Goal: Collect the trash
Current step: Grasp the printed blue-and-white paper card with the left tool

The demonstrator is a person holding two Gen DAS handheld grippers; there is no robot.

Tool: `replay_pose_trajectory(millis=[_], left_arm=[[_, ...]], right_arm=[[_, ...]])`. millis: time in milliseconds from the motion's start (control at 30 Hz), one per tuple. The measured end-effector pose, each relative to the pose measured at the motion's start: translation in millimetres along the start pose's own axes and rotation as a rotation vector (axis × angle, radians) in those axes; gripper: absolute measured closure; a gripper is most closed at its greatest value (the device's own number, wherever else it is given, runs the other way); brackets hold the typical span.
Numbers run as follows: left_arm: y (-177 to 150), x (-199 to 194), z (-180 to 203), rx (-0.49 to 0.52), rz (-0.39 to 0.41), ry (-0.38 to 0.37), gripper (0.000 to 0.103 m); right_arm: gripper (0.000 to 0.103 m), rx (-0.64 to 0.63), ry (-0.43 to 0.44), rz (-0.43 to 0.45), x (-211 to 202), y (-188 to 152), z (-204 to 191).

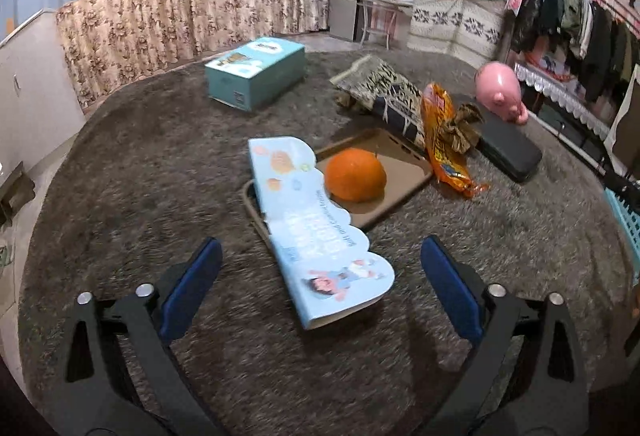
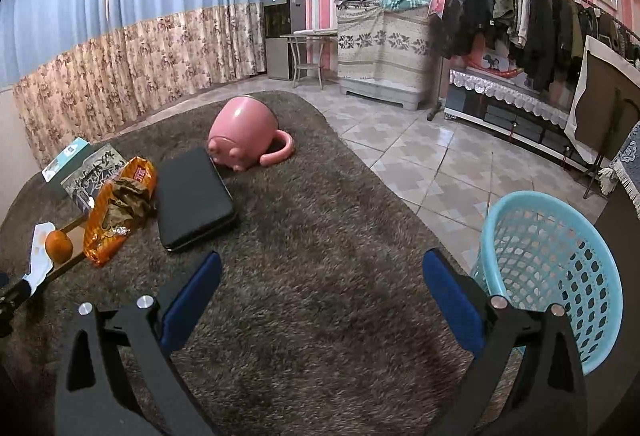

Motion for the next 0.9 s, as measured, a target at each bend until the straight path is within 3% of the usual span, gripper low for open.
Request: replay_pose_trajectory(millis=[167,400,633,733,767,833,900], left_arm=[[-11,11,7,-0.013,-0.051,-0.045,0.039],[-11,8,4,-0.04,-0.033,-0.066,0.046],[-11,4,-5,-0.068,-0.024,-0.078,0.069],[-12,3,-12,-0.083,-0.027,-0.075,0.066],[-12,3,-13,-0.089,-0.029,-0.075,0.05],[-10,0,-18,-0.098,-0.018,-0.056,0.032],[-6,1,-19,-0.078,-0.012,-0.049,0.031]], right_arm=[[0.005,-0.024,-0.009,-0.003,3,-2,-4],[0.005,-0.041,-0.008,-0.011,5,-5,-9],[0.005,-0.073,-0.011,-0.024,8,-13,-15],[0.005,-0.101,-0.012,-0.029,10,-17,-21],[0.005,-0.111,-0.013,-0.029,10,-18,-23],[0.005,-0.124,-0.013,-0.029,9,-19,-27],[0.005,-0.137,-0.01,-0.028,8,-21,-30]])
Point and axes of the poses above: each gripper's, at about its wrist camera, not at the fingertips, and x roughly the way its jaws point, z to its right, y to its top, the point moved 10 cm from there along x, roughly the way its jaws point, and after that the axes turned 9 degrees about x, right-handed, at the moved point
